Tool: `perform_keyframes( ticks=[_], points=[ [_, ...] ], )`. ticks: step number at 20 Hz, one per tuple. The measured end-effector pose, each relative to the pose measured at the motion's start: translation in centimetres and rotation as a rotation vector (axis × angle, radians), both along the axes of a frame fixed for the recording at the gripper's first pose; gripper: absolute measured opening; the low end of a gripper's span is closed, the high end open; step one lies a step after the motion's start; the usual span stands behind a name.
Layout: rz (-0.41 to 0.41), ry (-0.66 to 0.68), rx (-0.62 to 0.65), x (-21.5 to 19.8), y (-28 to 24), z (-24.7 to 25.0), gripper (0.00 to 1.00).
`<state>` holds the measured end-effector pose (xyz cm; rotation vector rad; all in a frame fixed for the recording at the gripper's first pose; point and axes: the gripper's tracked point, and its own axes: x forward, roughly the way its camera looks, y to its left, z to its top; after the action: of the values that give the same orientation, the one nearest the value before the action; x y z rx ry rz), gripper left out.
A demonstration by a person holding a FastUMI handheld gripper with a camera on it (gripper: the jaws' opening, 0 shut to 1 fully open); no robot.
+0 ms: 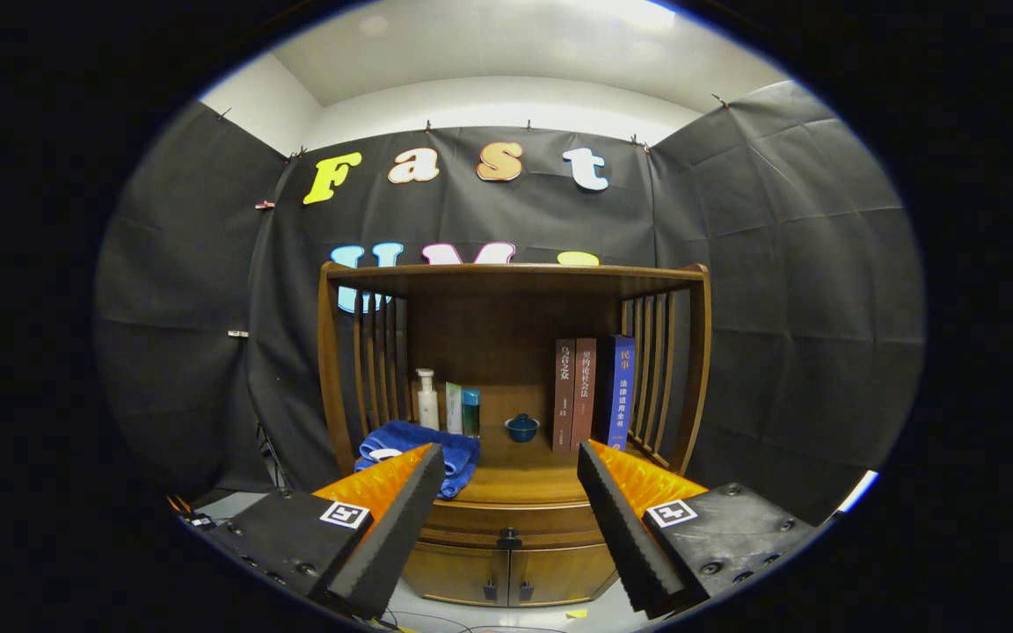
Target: Pull open the drawer, take out the items inside it, and place them on the countertop above the cabinet.
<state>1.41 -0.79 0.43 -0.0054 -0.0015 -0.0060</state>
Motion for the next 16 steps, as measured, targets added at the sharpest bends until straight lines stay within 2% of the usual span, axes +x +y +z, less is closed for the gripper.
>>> perform_keyframes(
  ticks=[10,16],
  points=[
    [0.015,0.002,0.022,0.4,-0.2,-0.5,0.99],
    [0.036,0.012,0.056,1.1,-0.1,-2.6,0.99]
  ],
)
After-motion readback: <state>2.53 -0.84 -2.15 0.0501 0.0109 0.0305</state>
